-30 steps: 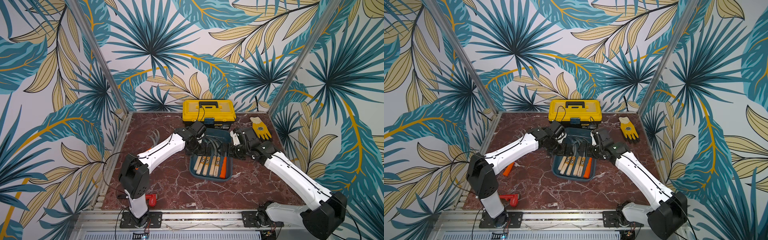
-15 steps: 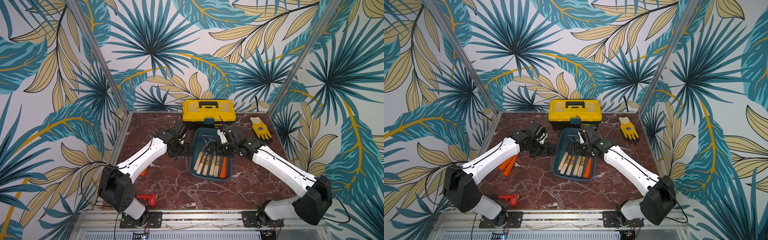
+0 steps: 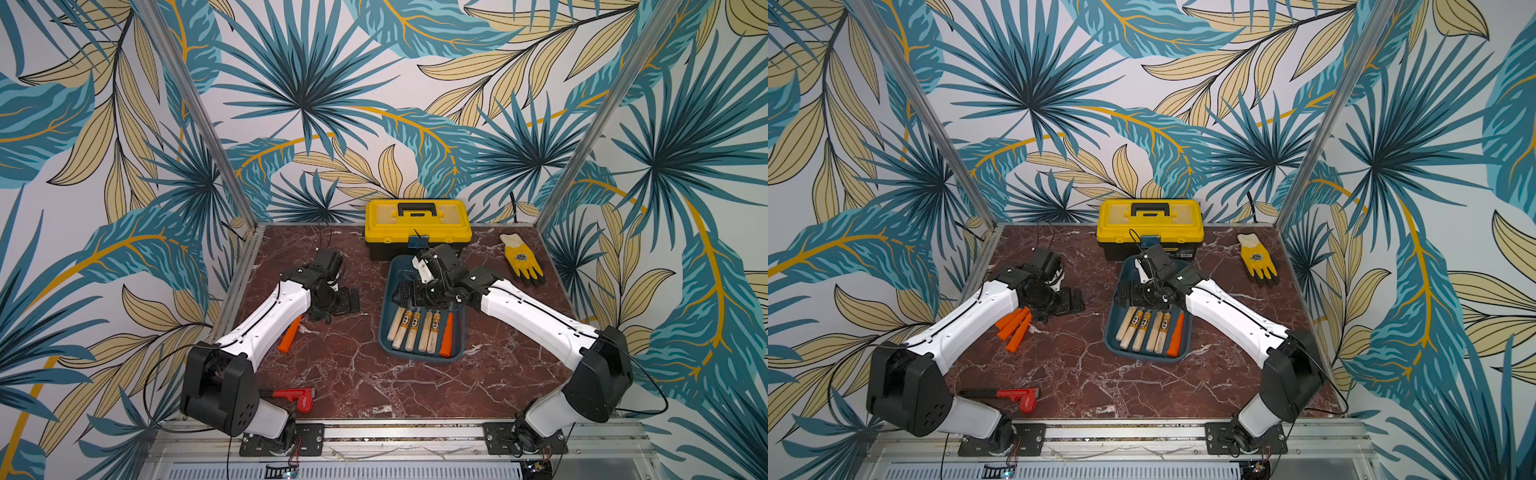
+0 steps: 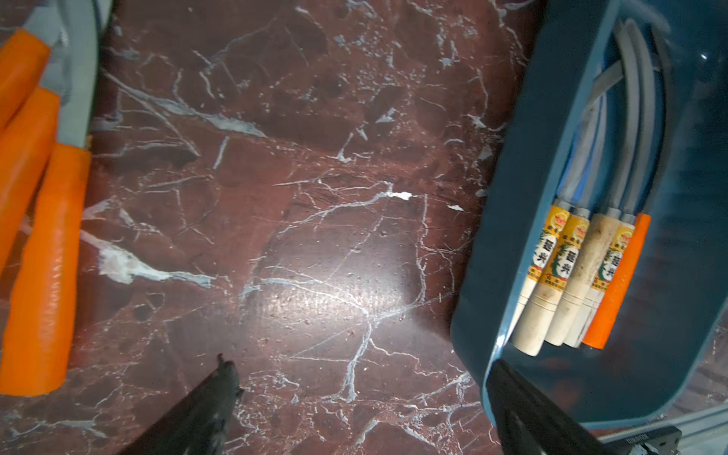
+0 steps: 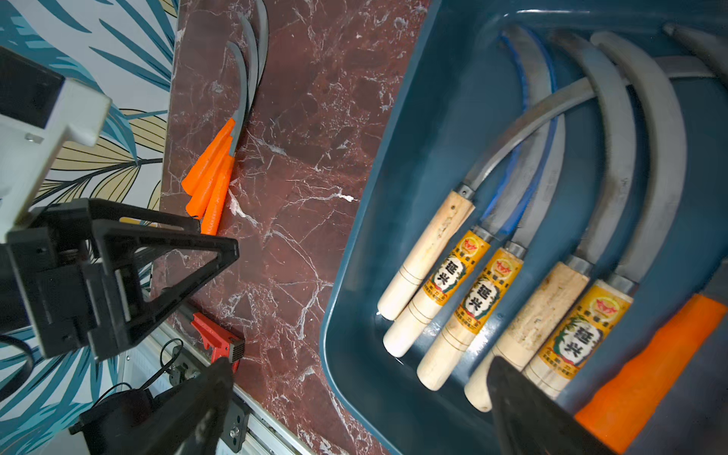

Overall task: Put small sickles into storage boxes
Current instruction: Pick up the sickle at the center of the board.

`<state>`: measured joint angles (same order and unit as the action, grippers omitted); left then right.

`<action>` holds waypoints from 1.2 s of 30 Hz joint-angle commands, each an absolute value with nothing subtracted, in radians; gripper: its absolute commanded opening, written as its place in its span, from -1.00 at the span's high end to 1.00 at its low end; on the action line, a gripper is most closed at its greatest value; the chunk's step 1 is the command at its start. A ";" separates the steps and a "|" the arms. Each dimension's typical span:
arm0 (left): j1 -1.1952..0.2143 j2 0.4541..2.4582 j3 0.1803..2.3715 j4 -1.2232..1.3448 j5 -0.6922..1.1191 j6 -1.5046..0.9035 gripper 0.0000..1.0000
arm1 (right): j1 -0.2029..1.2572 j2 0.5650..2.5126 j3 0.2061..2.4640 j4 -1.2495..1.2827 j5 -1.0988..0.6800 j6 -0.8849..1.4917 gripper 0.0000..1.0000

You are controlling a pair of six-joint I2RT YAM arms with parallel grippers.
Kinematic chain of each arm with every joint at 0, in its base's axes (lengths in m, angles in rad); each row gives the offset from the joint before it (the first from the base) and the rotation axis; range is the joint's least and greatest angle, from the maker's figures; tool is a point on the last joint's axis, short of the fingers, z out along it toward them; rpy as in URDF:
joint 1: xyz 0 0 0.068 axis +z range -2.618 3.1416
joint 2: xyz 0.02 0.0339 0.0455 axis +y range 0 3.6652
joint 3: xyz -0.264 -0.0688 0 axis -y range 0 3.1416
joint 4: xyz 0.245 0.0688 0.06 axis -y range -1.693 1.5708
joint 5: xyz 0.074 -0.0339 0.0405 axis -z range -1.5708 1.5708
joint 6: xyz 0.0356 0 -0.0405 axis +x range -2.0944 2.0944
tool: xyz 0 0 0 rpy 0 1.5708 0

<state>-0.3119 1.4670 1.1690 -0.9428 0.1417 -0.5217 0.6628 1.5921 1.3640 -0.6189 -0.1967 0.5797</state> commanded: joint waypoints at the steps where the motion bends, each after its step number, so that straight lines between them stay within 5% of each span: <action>1: -0.264 1.443 1.138 -0.948 0.108 -0.503 -0.99 | 0.677 1.627 1.395 -0.599 -0.226 0.577 -0.99; 15: -0.104 1.510 1.095 -0.945 -0.090 -0.469 -0.99 | 0.692 1.746 1.446 -0.557 -0.292 0.594 -0.99; 36: 0.032 1.658 0.975 -0.785 -0.027 -0.384 -0.99 | 0.693 1.802 1.491 -0.592 -0.263 0.548 -0.99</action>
<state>0.0212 1.6451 0.9859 -0.8341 -0.0429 -0.4095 0.6872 1.7908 1.4742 -0.5716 -0.2813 0.5674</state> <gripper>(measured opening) 0.995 0.994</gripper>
